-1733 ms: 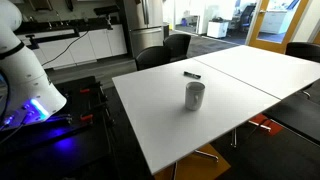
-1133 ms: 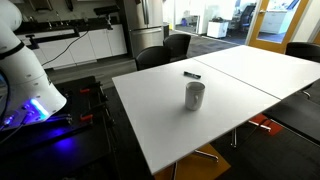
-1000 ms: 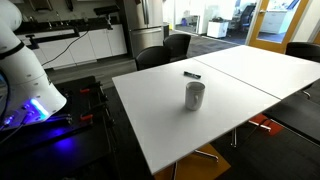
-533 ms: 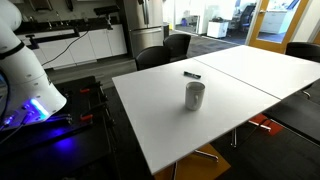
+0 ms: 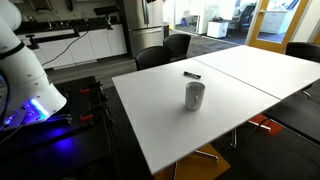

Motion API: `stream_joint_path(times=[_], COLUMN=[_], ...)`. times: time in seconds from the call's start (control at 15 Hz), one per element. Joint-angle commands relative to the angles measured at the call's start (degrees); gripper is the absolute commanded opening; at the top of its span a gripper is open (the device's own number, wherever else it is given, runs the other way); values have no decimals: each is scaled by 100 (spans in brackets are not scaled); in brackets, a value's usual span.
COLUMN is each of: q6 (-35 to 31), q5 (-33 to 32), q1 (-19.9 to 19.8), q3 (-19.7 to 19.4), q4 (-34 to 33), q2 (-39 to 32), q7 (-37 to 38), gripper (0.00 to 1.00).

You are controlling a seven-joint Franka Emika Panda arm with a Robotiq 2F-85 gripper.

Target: Place the marker inside the mug

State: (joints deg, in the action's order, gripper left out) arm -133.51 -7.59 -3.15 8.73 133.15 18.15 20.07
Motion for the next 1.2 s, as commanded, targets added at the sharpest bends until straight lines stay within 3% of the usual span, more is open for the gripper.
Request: stream_joint_path(times=[0.0,0.53,1.13], q6=[-176,-452,-147], q5=[63,-94,-405], q1=[35,277,896], q3=[85,12,-640], q4=[-542,-1754,-3338], q2=[-626,-1987,-3617], q7=[813,2615,4201], gripper=[100,100,100])
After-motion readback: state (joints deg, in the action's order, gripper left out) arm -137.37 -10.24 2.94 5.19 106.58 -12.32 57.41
